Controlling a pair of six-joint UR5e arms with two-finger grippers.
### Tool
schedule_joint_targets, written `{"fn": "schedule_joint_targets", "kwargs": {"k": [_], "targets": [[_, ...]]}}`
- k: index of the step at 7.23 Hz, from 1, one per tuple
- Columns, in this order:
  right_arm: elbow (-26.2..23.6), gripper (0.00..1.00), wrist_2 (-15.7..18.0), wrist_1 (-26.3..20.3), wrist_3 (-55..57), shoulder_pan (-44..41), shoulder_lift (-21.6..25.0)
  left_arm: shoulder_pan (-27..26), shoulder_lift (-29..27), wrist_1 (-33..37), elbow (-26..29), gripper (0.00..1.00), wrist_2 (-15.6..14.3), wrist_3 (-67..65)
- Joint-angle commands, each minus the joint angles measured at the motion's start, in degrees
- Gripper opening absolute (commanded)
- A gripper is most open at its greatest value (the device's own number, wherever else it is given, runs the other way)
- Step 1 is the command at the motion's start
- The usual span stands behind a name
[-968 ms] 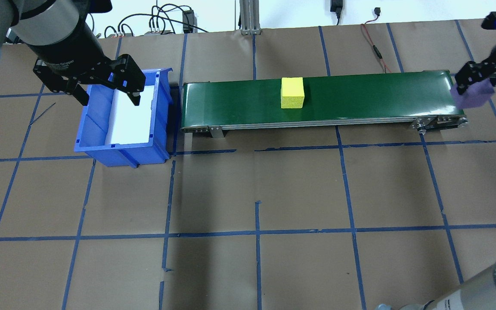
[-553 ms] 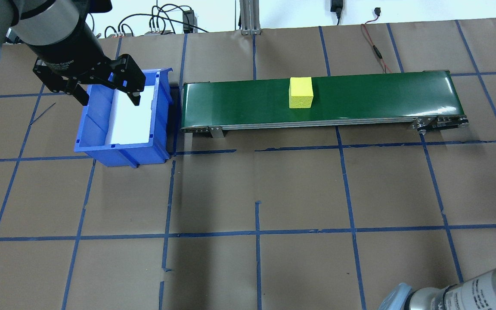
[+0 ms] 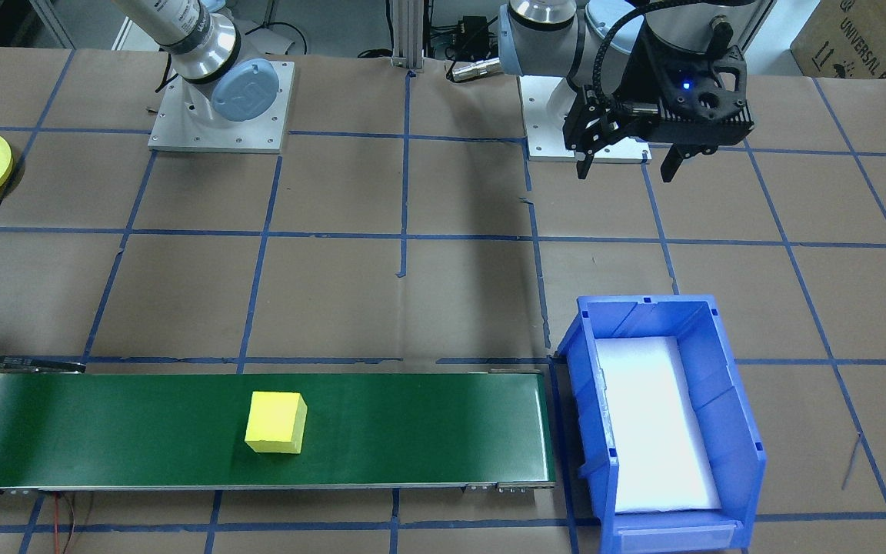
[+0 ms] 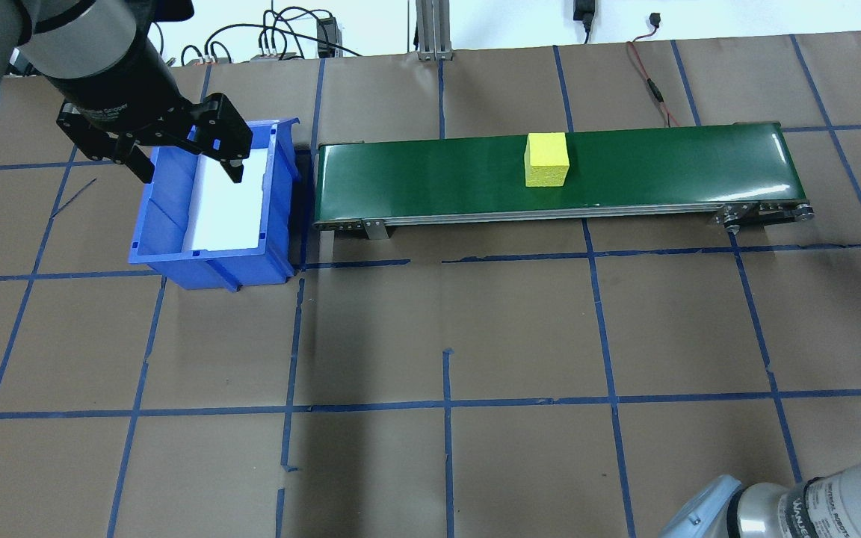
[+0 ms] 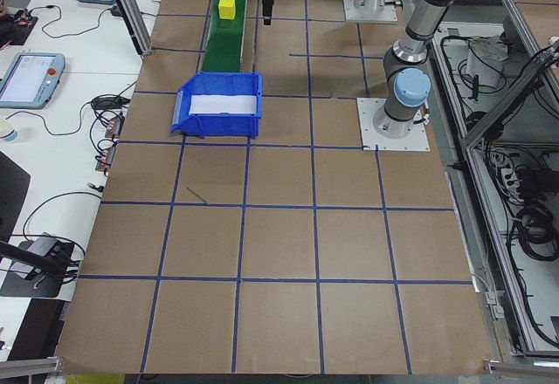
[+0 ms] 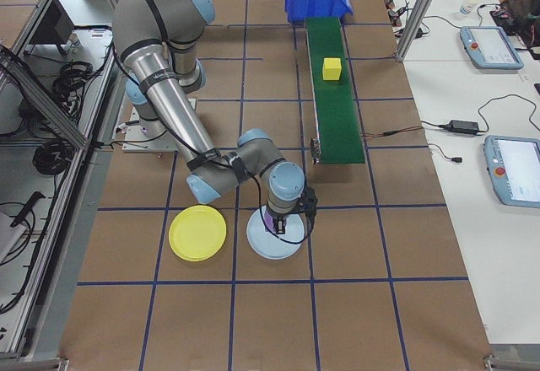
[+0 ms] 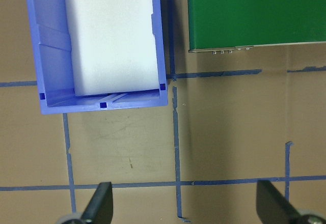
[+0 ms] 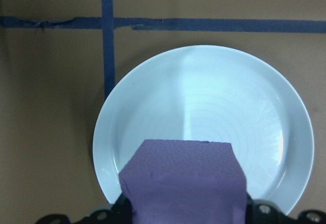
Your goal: Move block left to right into plate
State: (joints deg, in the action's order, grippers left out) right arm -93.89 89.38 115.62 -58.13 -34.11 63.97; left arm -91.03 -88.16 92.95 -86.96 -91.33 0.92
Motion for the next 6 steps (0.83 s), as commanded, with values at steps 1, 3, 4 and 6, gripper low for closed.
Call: {"fn": "schedule_joint_targets", "kwargs": {"k": [1,3,4,6], "targets": [[0.5,1.0,-2.5,0.9,-1.5,0.3,-0.7,0.1,0.0,0.0,0.0,1.0,0.1,0.0],[1.2,1.0,-6.3,0.8,1.1,-0.9,0.4,0.1,0.0,0.0,0.0,1.0,0.1,0.0],[3.3,1.0,-6.1,-2.4,4.3,-4.9,1.8,0.0,0.0,0.0,0.0,1.0,0.1,0.0],[6.4,1.0,-6.3,-8.1,11.8,-15.4,5.2,0.1,0.0,-0.1,0.0,1.0,0.1,0.0]]}}
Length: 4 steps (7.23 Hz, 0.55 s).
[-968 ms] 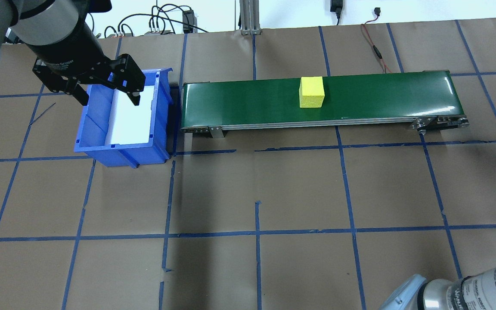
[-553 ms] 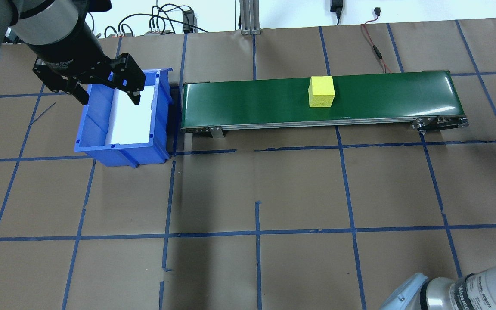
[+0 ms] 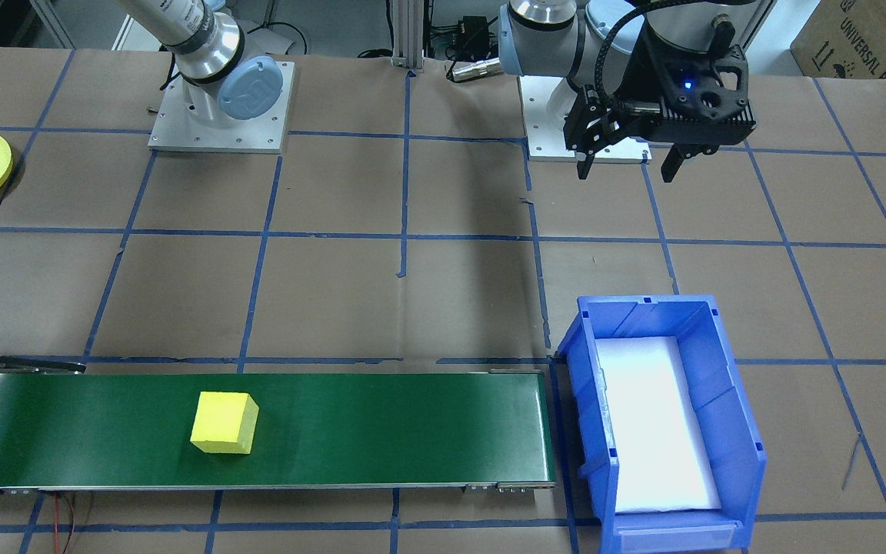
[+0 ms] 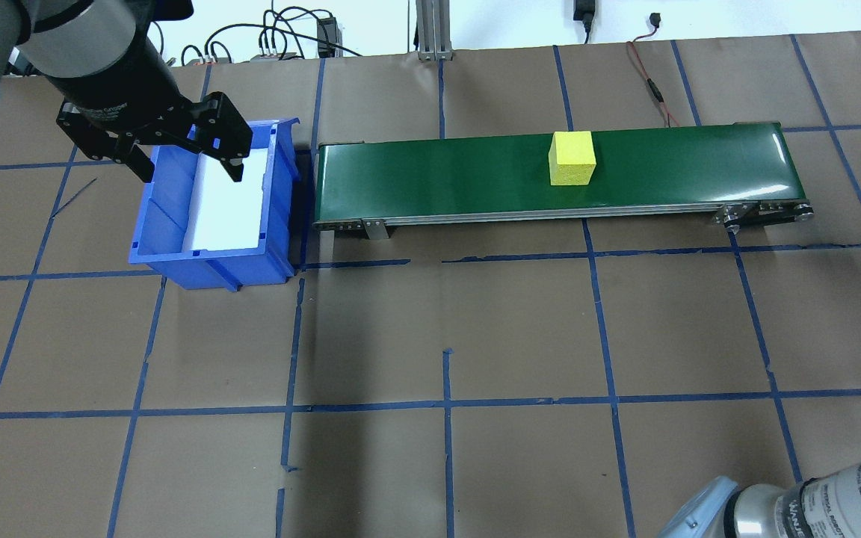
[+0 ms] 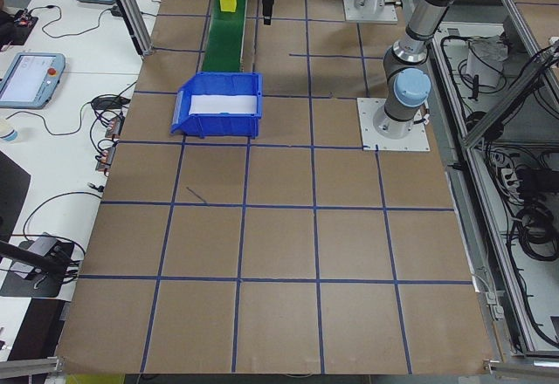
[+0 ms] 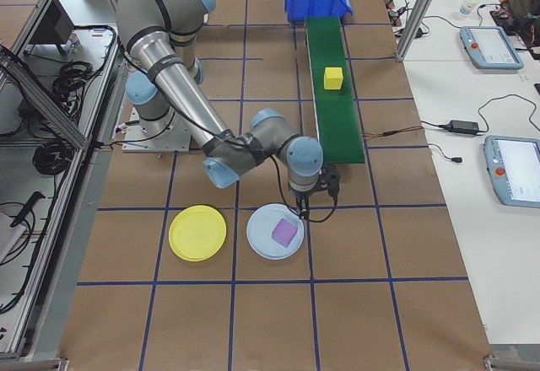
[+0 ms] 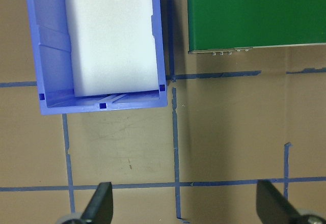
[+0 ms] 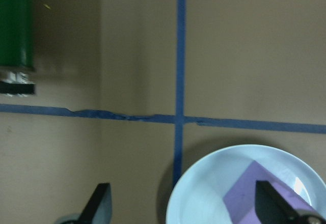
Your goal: Move block left to right into plate
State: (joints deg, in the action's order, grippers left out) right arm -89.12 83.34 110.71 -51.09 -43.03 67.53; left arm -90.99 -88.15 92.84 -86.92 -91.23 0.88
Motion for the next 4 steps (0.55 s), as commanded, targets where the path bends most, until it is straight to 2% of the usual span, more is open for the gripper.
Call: {"fn": "schedule_joint_targets", "kwargs": {"k": [1,3,4], "targets": [[1.7,1.0,-0.2,-3.2,11.8,-11.8,0.9,0.0,0.0,0.0,0.0,1.0,0.0,0.0],[1.7,1.0,-1.7,-3.3,17.6,-20.1,0.1,0.0,0.0,0.0,0.1,1.0,-0.2,-0.1],[1.8,1.0,-5.5,-3.3,17.6,-21.8,0.1,0.0,0.0,0.0,0.1,1.0,-0.2,-0.1]]}}
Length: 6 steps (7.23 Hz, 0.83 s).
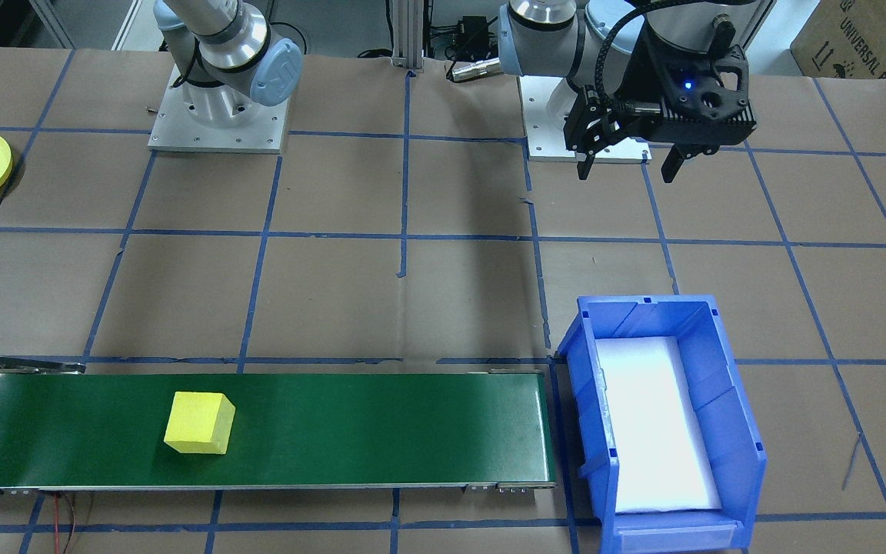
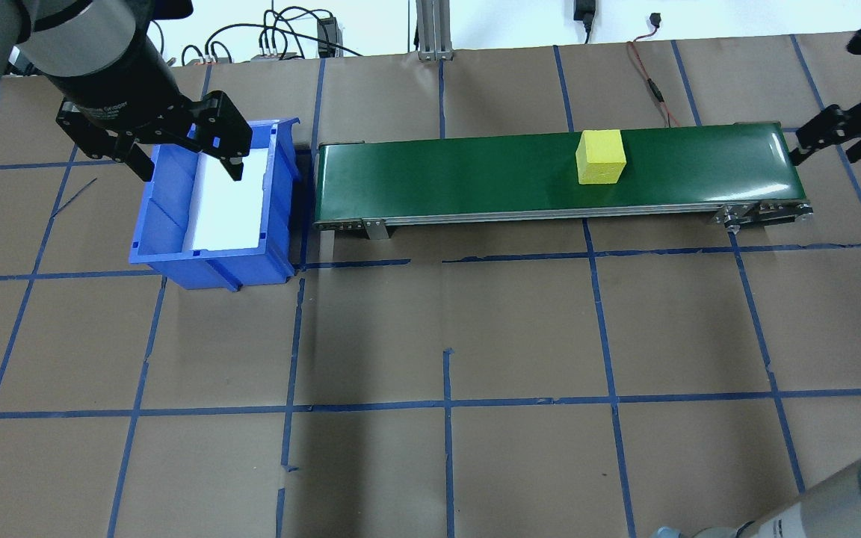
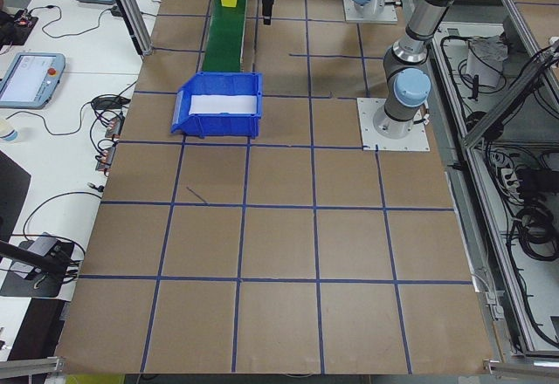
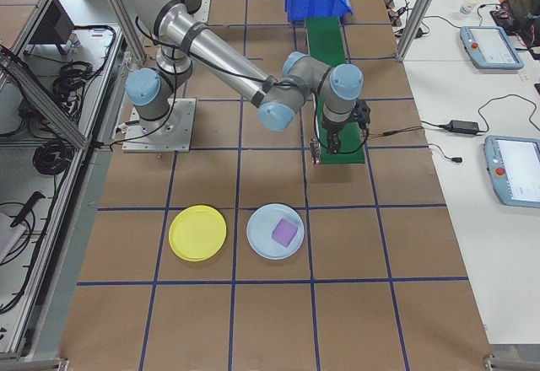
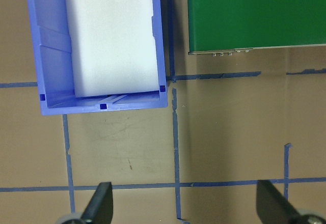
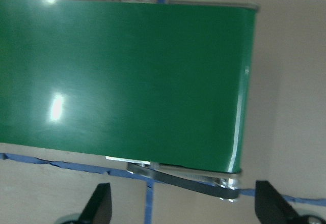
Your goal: Move block left to right into plate
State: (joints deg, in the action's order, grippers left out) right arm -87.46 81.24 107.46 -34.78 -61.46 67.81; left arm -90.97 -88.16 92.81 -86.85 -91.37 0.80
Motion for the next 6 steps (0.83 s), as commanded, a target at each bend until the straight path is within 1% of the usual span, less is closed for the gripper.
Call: {"fn": "schedule_joint_targets", "kwargs": {"k": [1,2,3,4,5,6], "targets": [[0.0,1.0,-6.2,0.1,1.3,-3.9,-0.8,0.0,0.0,0.0,0.0,1.0,0.0,0.0],[0.4,1.0,-7.9,0.6,1.4,-4.2,-2.7,0.0,0.0,0.0,0.0,1.0,-0.1,0.0],[1.9,1.0,-11.7,1.1,2.6,-4.8,-4.6,0.0,0.0,0.0,0.0,1.0,-0.1,0.0],[2.4,1.0,-12.2,1.1,5.7,-6.2,-4.9,0.1,0.0,0.0,0.0,1.0,-0.1,0.1],[2.0,1.0,-13.4,1.8,13.3,-7.1,-5.1,0.0,0.0,0.0,0.0,1.0,0.0,0.1],[1.9,1.0,-13.8,5.2,14.3,-7.3,-5.3,0.0,0.0,0.0,0.0,1.0,-0.1,0.1]]}}
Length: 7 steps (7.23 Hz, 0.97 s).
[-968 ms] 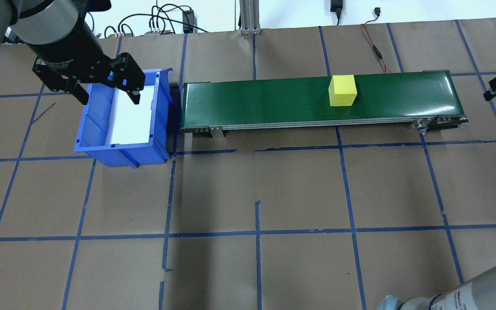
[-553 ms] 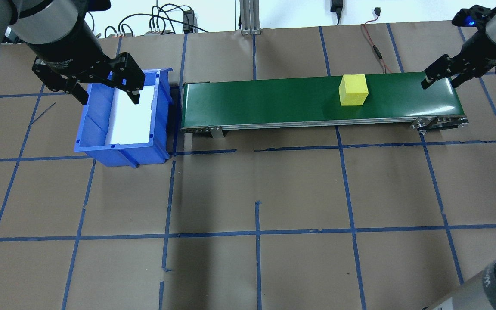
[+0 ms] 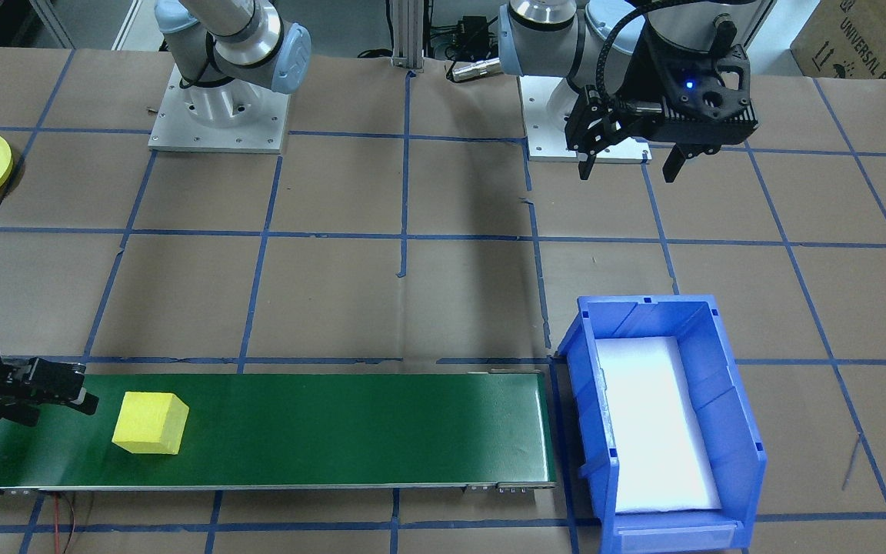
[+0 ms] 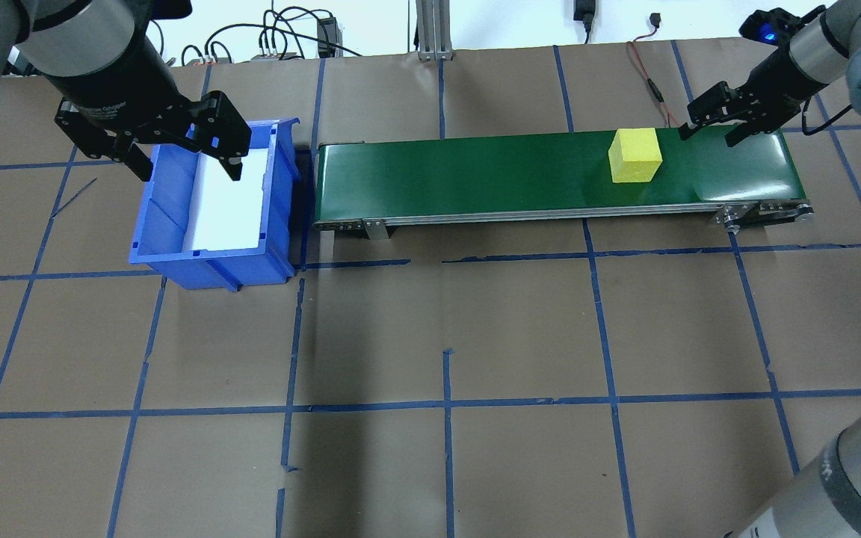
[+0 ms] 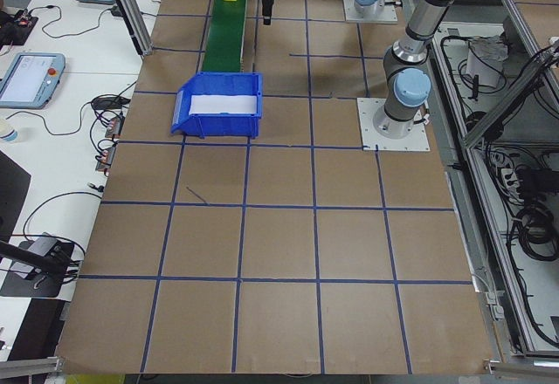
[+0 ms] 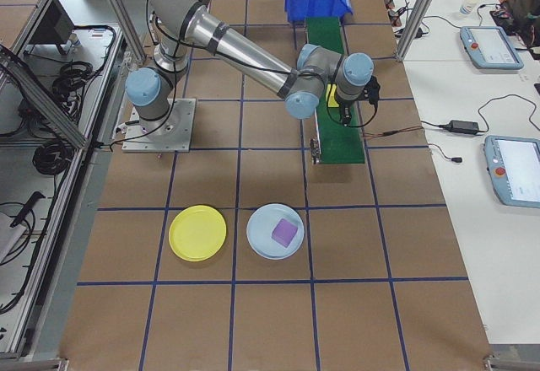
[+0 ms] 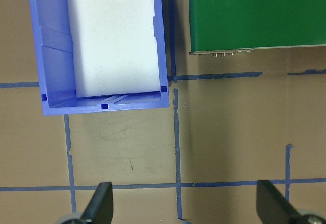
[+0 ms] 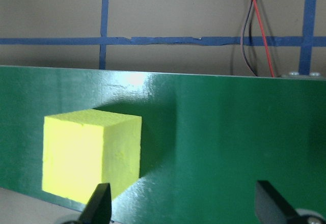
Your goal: Move block left to right into plate
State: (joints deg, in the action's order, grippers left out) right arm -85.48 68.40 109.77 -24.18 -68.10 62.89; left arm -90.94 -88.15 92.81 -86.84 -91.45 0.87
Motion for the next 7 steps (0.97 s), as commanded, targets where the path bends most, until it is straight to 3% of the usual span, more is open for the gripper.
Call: {"fn": "schedule_joint_targets", "kwargs": {"k": [1,5,7], "targets": [[-0.2,1.0,-1.0,2.9,4.7,-1.3,-0.5,0.1,0.0,0.0,0.0,1.0,0.0,0.1],[-0.3,1.0,-0.1,3.5,8.6,-3.0,-1.3,0.0,0.0,0.0,0.0,1.0,0.0,0.1],[-0.4,1.0,3.3,6.7,8.8,-3.5,-2.7,0.1,0.0,0.0,0.0,1.0,0.0,0.0]]}}
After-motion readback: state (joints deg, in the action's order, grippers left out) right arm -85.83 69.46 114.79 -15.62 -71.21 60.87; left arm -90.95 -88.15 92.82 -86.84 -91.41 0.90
